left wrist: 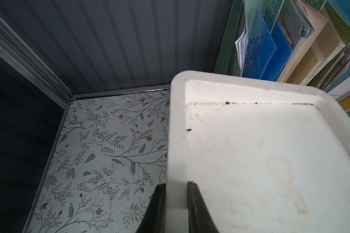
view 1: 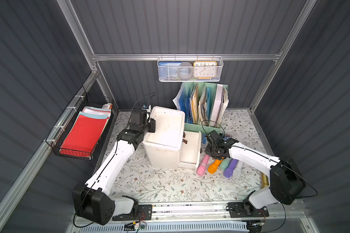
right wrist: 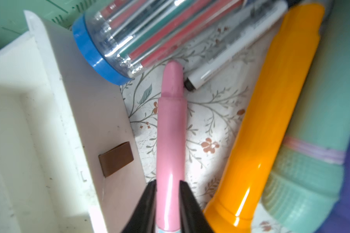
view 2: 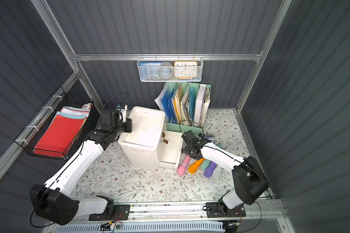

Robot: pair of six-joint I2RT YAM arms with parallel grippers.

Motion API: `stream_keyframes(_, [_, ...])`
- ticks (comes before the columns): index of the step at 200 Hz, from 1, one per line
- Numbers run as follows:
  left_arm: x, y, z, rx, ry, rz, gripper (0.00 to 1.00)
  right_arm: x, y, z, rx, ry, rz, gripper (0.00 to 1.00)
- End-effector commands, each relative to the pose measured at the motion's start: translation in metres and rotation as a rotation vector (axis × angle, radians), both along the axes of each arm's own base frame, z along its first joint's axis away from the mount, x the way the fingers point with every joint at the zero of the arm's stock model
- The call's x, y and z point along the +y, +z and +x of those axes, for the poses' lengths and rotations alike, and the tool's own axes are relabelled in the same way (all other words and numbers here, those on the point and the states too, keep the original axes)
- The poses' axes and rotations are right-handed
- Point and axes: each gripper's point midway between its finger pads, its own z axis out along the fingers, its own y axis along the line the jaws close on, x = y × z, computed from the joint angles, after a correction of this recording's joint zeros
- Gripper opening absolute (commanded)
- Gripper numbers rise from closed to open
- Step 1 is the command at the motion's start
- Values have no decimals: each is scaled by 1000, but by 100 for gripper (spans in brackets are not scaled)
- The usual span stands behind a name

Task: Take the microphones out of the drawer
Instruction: Place the microphone at the center of the board, then close the drawer in the storage box.

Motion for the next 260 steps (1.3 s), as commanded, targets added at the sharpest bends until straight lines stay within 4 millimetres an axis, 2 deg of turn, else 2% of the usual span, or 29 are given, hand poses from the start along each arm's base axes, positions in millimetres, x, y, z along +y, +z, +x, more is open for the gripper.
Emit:
stream_keyframes(1, [-6, -83, -24, 269, -36, 19, 6, 2, 9, 10, -28, 52, 11, 5])
stream_keyframes(8, [-6, -83, -24, 271, -36, 19, 7, 7, 10, 13, -32, 75, 27, 0])
stream_keyframes(49, [-6, -84, -23, 273, -34, 19, 7, 32, 10, 28, -29, 180, 69, 0])
stream_keyframes(87, [-6, -85, -23, 274, -34, 22, 7, 43, 2, 36, -3, 205, 81, 0])
stream_keyframes(130, [-6, -85, -23, 276, -34, 22, 7, 54, -6, 34, 23, 224, 129, 0])
stream_keyframes(170, [-6, -86, -22, 279, -34, 23, 7, 73, -3, 40, -19, 266, 224, 0])
stream_keyframes(257, [-7, -85, -23, 278, -37, 20, 7, 107, -20, 46, -2, 294, 365, 0])
stream_keyframes(260, [-7, -86, -23, 279, -37, 20, 7, 113, -20, 42, 13, 312, 394, 0])
